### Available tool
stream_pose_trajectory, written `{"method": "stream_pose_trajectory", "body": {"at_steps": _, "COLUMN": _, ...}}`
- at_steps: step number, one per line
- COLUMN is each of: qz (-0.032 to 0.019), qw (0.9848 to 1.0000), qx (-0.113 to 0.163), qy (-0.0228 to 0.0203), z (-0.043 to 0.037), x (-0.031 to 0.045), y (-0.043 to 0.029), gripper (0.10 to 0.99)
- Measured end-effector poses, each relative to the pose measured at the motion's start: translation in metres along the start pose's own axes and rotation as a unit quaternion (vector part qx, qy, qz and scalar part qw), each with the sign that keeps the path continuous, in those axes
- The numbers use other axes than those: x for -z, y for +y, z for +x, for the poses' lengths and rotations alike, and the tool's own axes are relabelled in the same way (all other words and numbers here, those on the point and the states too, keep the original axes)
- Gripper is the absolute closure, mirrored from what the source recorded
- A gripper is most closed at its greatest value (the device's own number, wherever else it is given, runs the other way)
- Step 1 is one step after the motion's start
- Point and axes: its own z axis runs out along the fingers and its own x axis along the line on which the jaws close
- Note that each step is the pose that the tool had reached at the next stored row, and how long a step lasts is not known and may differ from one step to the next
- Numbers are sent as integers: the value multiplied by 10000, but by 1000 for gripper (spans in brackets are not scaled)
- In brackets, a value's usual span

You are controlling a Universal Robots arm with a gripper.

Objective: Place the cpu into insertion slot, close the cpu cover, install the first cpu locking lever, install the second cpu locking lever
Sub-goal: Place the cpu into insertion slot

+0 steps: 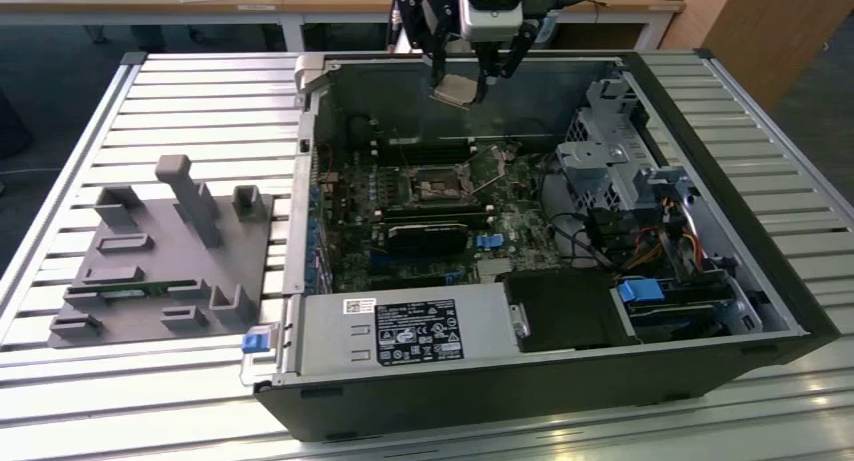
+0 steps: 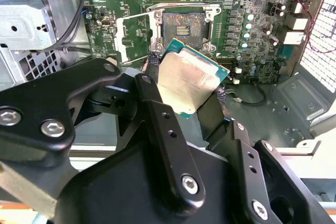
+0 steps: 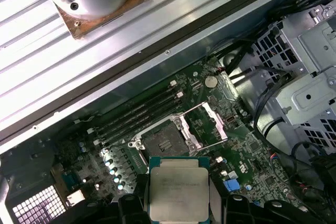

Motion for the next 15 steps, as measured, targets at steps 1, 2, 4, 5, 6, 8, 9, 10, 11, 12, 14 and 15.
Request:
{"method": "stream_pose_trajectory", "body": {"at_steps": 1, "qz": 0, "qw": 10000, "qx": -10, "qy": -1, "z": 0, "x": 0, "y": 0, "gripper": 545}}
{"method": "stream_pose_trajectory", "body": {"at_steps": 2, "qz": 0, "qw": 10000, "qx": -20, "qy": -2, "z": 0, "x": 0, "y": 0, "gripper": 545}}
{"method": "stream_pose_trajectory", "body": {"at_steps": 4, "qz": -1, "qw": 10000, "qx": -40, "qy": -4, "z": 0, "x": 0, "y": 0, "gripper": 545}}
{"method": "stream_pose_trajectory", "body": {"at_steps": 5, "qz": -1, "qw": 10000, "qx": -53, "qy": -5, "z": 0, "x": 0, "y": 0, "gripper": 545}}
{"method": "stream_pose_trajectory", "body": {"at_steps": 6, "qz": -1, "qw": 10000, "qx": -64, "qy": -6, "z": 0, "x": 0, "y": 0, "gripper": 545}}
{"method": "stream_pose_trajectory", "body": {"at_steps": 8, "qz": -1, "qw": 10000, "qx": -87, "qy": -8, "z": 0, "x": 0, "y": 0, "gripper": 545}}
{"method": "stream_pose_trajectory", "body": {"at_steps": 9, "qz": -2, "qw": 10000, "qx": -99, "qy": -9, "z": 0, "x": 0, "y": 0, "gripper": 545}}
{"method": "stream_pose_trajectory", "body": {"at_steps": 10, "qz": -2, "qw": 9999, "qx": -110, "qy": -10, "z": 0, "x": 0, "y": 0, "gripper": 545}}
{"method": "stream_pose_trajectory", "body": {"at_steps": 11, "qz": -2, "qw": 9999, "qx": -121, "qy": -11, "z": 0, "x": 0, "y": 0, "gripper": 545}}
{"method": "stream_pose_trajectory", "body": {"at_steps": 12, "qz": -2, "qw": 9999, "qx": -133, "qy": -12, "z": 0, "x": 0, "y": 0, "gripper": 545}}
{"method": "stream_pose_trajectory", "body": {"at_steps": 14, "qz": -3, "qw": 9999, "qx": -156, "qy": -14, "z": 0, "x": 0, "y": 0, "gripper": 545}}
{"method": "stream_pose_trajectory", "body": {"at_steps": 15, "qz": -3, "qw": 9999, "qx": -167, "qy": -15, "z": 0, "x": 0, "y": 0, "gripper": 545}}
